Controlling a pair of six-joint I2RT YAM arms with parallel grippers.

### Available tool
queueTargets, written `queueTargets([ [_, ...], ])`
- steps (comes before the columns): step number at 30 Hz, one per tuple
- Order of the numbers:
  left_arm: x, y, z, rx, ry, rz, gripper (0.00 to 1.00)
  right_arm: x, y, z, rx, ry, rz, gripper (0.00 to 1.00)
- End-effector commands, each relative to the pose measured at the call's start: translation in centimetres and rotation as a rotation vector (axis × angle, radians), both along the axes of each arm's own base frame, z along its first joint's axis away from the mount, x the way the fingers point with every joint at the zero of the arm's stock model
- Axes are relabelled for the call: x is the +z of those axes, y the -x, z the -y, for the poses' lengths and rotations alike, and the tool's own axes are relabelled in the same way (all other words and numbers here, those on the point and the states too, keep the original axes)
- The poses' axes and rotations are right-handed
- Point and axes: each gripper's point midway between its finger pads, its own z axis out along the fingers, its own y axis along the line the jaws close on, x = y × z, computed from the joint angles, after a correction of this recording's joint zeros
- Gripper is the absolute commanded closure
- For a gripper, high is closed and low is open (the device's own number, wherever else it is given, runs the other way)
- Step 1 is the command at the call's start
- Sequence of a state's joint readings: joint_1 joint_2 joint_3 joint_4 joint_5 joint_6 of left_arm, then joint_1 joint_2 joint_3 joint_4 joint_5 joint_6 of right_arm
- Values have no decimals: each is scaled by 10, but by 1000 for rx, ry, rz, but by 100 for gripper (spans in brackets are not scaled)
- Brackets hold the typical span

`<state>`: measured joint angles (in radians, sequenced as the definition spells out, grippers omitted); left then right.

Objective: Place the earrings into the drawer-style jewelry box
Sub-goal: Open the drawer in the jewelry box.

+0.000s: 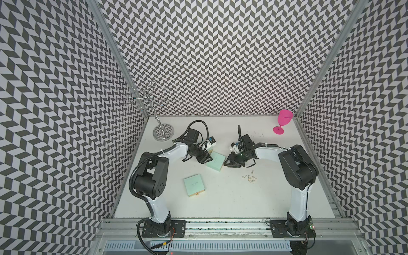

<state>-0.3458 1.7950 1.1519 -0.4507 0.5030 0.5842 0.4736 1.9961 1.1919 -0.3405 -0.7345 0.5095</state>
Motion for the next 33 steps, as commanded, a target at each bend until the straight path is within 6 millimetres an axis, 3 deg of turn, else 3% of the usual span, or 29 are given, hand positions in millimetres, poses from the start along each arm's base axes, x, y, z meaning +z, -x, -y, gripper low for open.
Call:
queueTargets([
  [1,8,6,4,-30,17,18,39,-3,-1,-2,-3,-33,-1,66],
  [20,-7,12,8,-49,-2,-17,39,-1,-8,-14,-7,-110,-2,75],
  [33,-19,16,7,-48,-11,-44,40,1,-8,-12,-12,-125,2,92],
])
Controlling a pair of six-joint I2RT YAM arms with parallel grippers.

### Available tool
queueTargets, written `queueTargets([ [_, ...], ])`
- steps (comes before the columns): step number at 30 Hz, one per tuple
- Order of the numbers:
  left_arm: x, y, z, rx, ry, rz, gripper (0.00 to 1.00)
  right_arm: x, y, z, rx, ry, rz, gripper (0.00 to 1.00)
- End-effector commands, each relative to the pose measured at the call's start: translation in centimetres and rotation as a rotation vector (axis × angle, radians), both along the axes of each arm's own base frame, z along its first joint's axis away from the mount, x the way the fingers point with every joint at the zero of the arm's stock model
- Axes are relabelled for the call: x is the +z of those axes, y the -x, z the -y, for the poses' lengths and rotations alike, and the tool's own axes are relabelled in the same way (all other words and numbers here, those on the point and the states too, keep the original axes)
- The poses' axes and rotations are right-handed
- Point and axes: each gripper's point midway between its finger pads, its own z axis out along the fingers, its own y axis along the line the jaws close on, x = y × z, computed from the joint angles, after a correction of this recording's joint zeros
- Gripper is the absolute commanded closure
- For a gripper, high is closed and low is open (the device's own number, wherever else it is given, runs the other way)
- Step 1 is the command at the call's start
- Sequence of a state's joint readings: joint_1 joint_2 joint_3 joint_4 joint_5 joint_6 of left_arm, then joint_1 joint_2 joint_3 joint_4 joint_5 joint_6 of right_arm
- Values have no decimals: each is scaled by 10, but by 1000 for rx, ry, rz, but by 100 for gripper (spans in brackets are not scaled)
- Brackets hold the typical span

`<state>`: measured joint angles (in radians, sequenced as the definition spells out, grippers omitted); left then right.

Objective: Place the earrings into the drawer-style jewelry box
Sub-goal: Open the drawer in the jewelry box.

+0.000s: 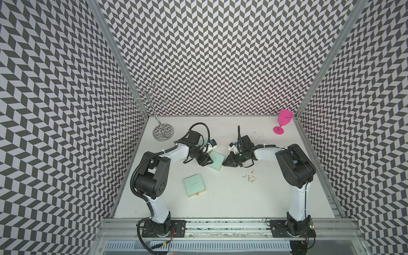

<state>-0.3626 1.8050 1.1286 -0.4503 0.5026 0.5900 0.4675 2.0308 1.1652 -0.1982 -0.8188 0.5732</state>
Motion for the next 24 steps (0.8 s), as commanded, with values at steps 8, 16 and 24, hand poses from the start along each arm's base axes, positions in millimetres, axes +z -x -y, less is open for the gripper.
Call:
queueTargets([
  [8,-15,4,2,-19,-6,-29,40,3,-1,6,-9,-29,12,100],
  [16,-20,4,1,-11,-10,-38,41,7,0,11,1,-4,24,100],
  [24,-22,4,0,-6,-10,-39,41,5,7,21,13,56,39,100],
])
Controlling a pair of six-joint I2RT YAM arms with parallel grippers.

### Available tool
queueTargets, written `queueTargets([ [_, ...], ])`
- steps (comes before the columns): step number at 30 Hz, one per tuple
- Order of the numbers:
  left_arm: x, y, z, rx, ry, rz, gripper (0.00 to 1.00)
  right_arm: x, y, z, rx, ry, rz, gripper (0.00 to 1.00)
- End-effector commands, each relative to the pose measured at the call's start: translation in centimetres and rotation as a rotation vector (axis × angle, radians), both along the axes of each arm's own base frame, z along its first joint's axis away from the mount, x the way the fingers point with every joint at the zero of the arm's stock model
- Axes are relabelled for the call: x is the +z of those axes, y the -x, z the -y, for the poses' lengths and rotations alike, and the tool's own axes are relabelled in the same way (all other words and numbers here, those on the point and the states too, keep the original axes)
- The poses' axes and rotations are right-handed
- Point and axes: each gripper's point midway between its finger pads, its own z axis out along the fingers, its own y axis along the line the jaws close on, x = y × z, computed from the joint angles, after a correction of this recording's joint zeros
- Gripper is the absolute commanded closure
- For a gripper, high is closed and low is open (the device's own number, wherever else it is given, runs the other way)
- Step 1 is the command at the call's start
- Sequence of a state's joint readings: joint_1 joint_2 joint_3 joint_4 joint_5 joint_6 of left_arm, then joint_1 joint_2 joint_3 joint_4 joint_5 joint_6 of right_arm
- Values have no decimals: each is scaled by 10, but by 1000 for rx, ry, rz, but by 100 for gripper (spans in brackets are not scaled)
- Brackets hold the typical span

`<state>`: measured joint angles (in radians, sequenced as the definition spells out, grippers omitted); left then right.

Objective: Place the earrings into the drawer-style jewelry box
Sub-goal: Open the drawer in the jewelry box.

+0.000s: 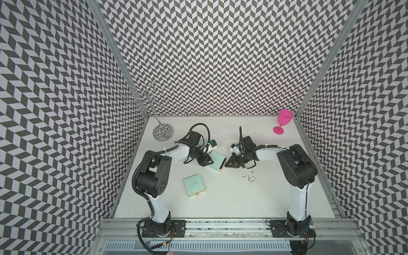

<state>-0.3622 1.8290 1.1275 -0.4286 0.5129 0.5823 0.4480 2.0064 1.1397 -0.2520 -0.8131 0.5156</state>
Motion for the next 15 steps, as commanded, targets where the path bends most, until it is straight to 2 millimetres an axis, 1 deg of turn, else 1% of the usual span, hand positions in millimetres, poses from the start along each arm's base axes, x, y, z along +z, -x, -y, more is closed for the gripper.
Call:
queueTargets([
  [1,-16,6,-2,-9,-22,-27,41,8,0,8,1,32,43,100],
  [4,-19,6,-3,-9,-29,-28,41,9,2,10,0,42,45,100],
  [15,-21,8,-6,-4,-32,-30,42,8,9,21,4,87,51,100],
])
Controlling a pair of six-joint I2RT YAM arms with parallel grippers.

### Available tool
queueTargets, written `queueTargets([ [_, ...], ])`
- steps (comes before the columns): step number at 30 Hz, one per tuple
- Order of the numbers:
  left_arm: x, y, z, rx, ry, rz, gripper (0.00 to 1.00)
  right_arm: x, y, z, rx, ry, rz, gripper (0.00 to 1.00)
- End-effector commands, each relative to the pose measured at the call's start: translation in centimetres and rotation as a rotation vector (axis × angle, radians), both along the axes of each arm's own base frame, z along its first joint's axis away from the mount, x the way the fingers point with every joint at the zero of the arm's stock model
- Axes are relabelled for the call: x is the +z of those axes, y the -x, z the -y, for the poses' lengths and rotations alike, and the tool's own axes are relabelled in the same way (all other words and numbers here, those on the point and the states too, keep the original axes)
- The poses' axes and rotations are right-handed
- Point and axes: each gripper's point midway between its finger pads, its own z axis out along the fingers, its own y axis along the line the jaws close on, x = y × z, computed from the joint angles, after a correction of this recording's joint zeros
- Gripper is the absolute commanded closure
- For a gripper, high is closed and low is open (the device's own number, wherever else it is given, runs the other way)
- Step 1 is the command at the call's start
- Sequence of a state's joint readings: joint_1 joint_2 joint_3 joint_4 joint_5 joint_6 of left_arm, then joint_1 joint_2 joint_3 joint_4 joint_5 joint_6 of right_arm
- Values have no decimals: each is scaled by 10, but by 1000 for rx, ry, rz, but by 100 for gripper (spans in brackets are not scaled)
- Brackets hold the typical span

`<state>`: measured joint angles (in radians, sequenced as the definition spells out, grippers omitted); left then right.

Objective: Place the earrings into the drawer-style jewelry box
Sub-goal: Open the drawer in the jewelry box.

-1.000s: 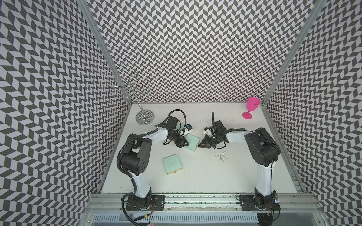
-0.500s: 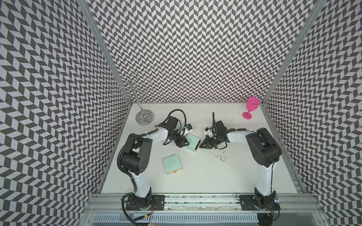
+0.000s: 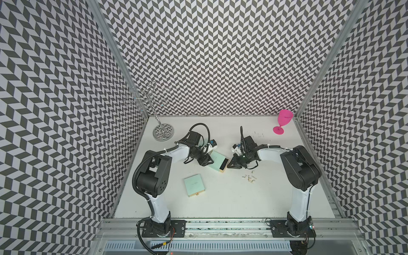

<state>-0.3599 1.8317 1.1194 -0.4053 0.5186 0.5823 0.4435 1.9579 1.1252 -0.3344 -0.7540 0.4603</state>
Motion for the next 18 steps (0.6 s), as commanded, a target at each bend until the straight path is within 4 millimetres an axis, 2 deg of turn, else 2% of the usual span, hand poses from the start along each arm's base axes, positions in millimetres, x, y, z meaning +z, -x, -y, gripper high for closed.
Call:
queueTargets([
  [1,-20,10,-7,-2,-41,-39,43,8,2,8,-1,20,32,100],
  [18,-24,11,-9,14,-44,-41,43,5,16,22,-12,63,35,100],
])
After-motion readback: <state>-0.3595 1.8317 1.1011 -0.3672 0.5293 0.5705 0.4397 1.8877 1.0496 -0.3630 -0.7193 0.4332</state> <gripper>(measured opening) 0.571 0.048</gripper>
